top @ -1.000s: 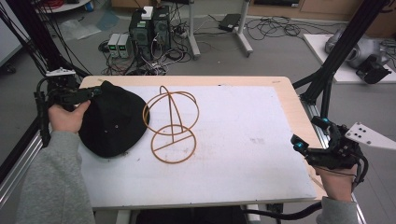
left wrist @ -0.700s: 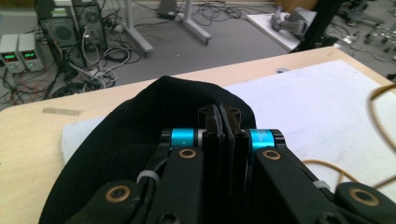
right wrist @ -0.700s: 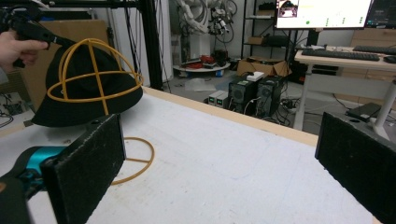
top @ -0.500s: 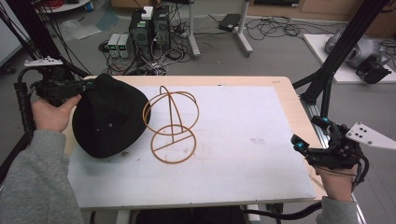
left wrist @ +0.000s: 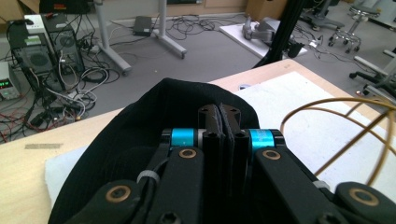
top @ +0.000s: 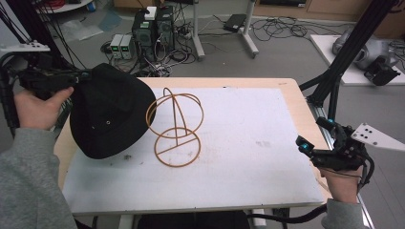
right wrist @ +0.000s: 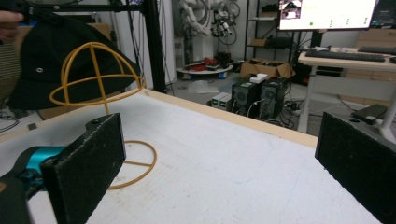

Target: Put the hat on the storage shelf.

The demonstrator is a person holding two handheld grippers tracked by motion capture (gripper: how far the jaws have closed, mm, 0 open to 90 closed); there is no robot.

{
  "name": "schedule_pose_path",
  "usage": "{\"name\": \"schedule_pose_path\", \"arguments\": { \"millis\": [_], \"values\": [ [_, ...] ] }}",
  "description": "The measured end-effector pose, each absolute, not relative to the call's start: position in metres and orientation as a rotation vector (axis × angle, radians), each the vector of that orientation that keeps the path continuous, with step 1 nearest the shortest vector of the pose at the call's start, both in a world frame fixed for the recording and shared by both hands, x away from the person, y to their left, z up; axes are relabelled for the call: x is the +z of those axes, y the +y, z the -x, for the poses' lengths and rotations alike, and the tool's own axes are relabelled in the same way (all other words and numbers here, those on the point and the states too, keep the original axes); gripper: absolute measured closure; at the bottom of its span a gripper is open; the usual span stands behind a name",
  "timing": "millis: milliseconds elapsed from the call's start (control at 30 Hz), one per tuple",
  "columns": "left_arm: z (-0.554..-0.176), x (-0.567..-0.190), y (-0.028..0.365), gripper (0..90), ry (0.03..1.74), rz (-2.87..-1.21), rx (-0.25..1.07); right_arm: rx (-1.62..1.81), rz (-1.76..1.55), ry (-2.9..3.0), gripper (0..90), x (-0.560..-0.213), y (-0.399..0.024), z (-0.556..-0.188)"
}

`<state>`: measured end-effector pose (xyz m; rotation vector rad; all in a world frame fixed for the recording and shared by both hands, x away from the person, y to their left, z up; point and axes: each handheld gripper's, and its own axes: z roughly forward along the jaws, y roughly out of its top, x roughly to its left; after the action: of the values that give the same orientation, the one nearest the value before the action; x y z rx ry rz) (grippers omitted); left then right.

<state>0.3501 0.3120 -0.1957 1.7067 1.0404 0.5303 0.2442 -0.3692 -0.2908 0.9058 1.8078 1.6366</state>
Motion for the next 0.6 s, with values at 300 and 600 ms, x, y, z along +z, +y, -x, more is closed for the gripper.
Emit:
{"name": "schedule_pose_path", "arguments": {
  "millis": [300,600],
  "values": [
    [-0.341,-0.169,0.317,87.6,0.997,-1.719,0.516,1.646,-0.907,1.812,0.8,-0.294,-0.369,-0.248],
    [-0.339,-0.152,0.313,87.6,0.977,-1.724,0.525,1.644,-0.910,1.829,0.8,-0.296,-0.368,-0.251]
  ]
}}
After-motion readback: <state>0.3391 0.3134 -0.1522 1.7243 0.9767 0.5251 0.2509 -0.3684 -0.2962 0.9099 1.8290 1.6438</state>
